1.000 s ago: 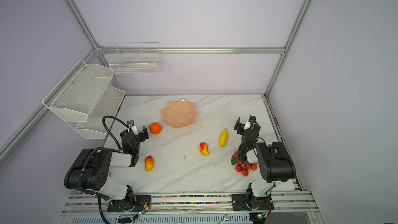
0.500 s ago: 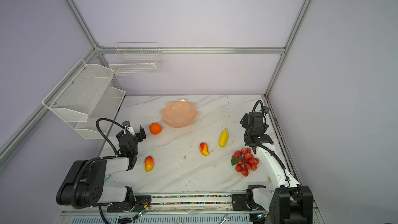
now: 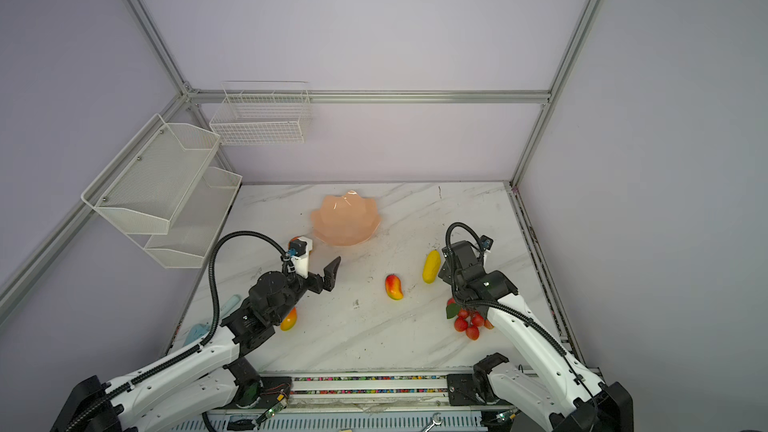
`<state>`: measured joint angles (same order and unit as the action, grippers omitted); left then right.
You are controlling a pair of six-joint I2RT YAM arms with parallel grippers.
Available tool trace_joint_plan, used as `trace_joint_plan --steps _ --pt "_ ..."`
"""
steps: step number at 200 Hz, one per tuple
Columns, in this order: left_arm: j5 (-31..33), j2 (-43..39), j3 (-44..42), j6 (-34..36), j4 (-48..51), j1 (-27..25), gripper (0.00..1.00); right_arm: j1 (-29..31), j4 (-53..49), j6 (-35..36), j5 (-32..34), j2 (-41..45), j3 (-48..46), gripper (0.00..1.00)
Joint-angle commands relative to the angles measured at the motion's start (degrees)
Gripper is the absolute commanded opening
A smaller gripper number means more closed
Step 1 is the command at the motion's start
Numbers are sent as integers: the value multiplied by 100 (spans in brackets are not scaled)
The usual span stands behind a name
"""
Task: Place and organize the fake fruits in the fruit bowl
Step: 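Move the right gripper down onto the red lychee bunch stem while the left arm rises, then grasp the lychee bunch stem with the right gripper and lift it toward the bowl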
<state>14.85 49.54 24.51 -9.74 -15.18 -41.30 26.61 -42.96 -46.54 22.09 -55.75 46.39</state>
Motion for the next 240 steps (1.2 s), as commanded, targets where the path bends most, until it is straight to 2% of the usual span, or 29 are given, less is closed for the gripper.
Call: trace_joint_plan --steps 1,36,65,126,134,143,149,240 --pt "-603 -222 496 -428 759 -264 100 166 -1084 -898 368 210 80 74" --pt "-991 -253 487 -372 1344 -471 100 404 -2175 -1353 507 139 327 68" --pt "-947 -313 345 -362 1150 -528 100 521 -1905 -1298 67 47 251 55" --pt "-923 -328 331 -288 1153 -538 100 898 -1769 -1410 -47 -494 60 51" --pt "-918 -341 350 -283 1167 -537 100 915 -1782 -1410 -38 -567 46 47" --pt "-914 -360 353 -284 1185 -537 100 933 -1826 -1426 -17 -635 31 35" --pt "-922 -365 362 -284 1177 -537 100 953 -1857 -1452 22 -664 29 32" --pt "-1125 -76 478 -283 1149 -537 100 960 -1965 -1530 331 -1110 124 31"
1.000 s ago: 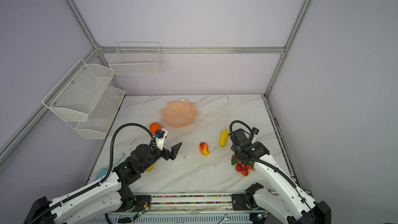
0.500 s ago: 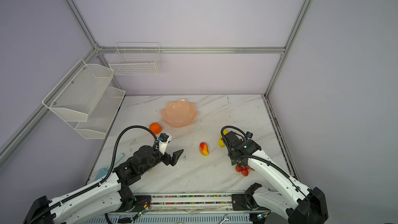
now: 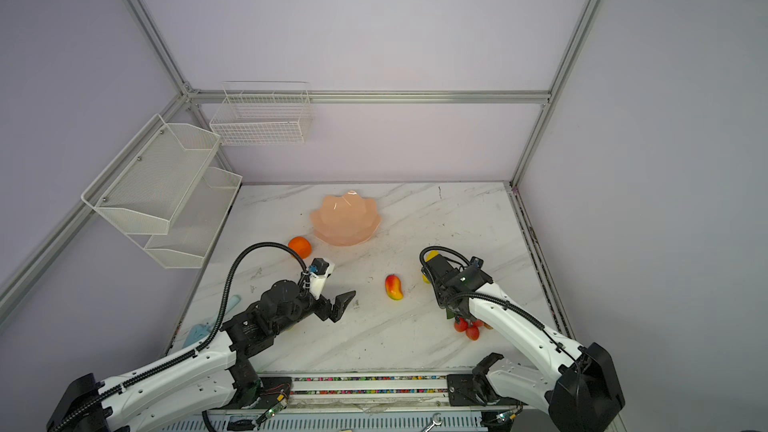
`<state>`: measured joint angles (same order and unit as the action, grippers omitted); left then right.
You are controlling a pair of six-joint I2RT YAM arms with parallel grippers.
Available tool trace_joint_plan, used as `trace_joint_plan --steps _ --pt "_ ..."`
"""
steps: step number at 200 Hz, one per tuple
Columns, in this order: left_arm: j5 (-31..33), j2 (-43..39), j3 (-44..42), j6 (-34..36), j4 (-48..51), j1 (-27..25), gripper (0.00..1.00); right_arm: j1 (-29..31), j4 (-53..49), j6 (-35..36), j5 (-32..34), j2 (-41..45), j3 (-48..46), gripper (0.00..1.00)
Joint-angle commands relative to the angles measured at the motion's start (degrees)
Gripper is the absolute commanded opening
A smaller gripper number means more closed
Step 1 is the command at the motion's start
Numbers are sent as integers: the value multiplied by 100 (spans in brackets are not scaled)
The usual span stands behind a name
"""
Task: Place and organize the fake fruits in the fruit bowl
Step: 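Grasp the lychee bunch stem with the right gripper and lift it toward the bowl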
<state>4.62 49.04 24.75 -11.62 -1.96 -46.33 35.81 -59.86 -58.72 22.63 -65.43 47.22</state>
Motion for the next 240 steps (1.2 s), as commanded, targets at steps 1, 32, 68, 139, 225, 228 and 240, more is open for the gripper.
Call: trace_joint_plan --steps 1,32,68,139,225,228,240 --pt "-102 -26 448 -95 -173 -34 100 40 -274 -323 277 -152 46 31" --pt "-137 60 454 -95 -193 -34 100 40 -267 -351 286 -210 59 24" --pt "-122 85 436 -95 -200 -34 100 40 -241 -324 225 -236 59 12" --pt "159 31 706 -95 140 -34 100 37 -1045 129 734 -452 1395 0" --pt "2364 43 2395 173 2347 495 100 31 1466 3980 -132 -3377 5963 0" --pt "2302 49 2423 158 2369 602 100 31 1639 4091 -321 -3497 6101 0" --pt "1969 38 2450 21 2406 1042 100 31 2105 4396 -927 -4031 6750 0"
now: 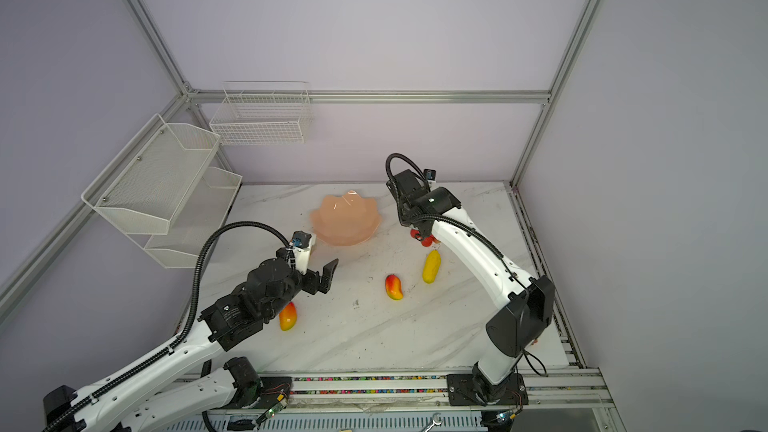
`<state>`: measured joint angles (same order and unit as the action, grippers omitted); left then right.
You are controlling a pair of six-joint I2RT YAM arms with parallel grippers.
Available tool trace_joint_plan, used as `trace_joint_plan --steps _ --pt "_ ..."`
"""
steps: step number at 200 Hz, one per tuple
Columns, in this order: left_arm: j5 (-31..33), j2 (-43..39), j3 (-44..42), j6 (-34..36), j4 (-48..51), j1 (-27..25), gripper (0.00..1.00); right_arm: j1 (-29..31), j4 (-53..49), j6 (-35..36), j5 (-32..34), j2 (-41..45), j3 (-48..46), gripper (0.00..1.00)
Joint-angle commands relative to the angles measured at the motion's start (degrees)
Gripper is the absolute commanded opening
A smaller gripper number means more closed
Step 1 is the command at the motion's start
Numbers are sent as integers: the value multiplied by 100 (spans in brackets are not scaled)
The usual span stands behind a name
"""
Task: Place and organize the fake fruits in the fruit bowl
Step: 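Grasp the lychee bunch stem with the right gripper and lift it toward the bowl, then lower the lychees into the peach bowl and open the right gripper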
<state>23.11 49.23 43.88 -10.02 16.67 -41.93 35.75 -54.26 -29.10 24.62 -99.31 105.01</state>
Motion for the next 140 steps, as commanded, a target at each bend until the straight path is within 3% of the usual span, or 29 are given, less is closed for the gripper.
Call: trace_joint_plan --steps 1,25,47,76,140 --pt "86 13 536 -157 546 640 100 38 1561 1452 -1175 -687 1027 0" --pt "-785 -3 470 -582 529 1555 100 38 1526 1598 -2203 -1999 2622 0" --pt "-1056 94 446 -667 607 1884 100 37 1695 1499 -2874 -2824 3307 0" --pt "-1062 86 368 -647 663 2054 100 55 2080 1407 -3279 -3270 3195 0" --pt "-1008 240 232 -643 755 2196 100 73 2667 1293 -3728 -3418 2358 0"
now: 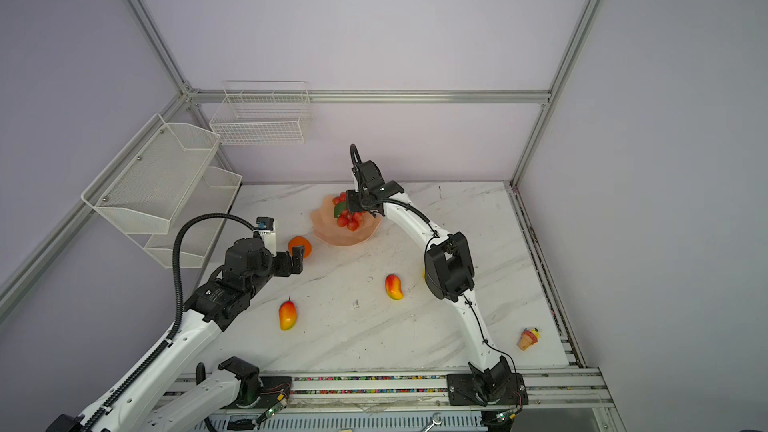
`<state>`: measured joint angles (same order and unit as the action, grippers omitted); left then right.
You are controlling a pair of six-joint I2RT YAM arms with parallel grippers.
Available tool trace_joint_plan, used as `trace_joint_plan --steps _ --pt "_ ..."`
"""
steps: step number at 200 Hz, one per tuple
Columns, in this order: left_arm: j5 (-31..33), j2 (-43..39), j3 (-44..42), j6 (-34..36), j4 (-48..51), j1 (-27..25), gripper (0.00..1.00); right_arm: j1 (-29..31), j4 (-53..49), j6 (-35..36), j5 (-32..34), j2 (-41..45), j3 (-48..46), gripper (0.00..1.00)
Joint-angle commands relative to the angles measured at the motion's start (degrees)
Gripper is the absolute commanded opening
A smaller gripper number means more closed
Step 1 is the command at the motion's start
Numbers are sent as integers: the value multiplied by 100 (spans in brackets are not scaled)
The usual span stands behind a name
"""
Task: Place and organize the fake fruits in the fruit bowl
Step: 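Lower the lychees into the peach bowl and open the right gripper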
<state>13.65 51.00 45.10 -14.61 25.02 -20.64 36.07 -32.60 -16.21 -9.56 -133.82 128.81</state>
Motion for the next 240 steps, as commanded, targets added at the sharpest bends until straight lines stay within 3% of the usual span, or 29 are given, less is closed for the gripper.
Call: trace_joint_plan --steps 1,125,152,196,221,240 --pt "-67 65 103 -192 -82 68 100 40 501 8 -318 28 -23 0" --pt "-252 401 -210 -840 -573 236 100 49 453 128 -459 -653 128 7" --pt "-239 453 -231 -868 -586 272 100 49 421 170 -391 -685 161 29" --pt "-162 597 -247 -1037 -761 394 100 49 509 247 -274 -412 82 50" --pt "-10 1021 -166 -1317 -782 544 100 49 812 316 -240 44 -287 68" --pt "-190 1385 -209 -1621 -1081 769 100 48 876 399 -230 309 -496 75"
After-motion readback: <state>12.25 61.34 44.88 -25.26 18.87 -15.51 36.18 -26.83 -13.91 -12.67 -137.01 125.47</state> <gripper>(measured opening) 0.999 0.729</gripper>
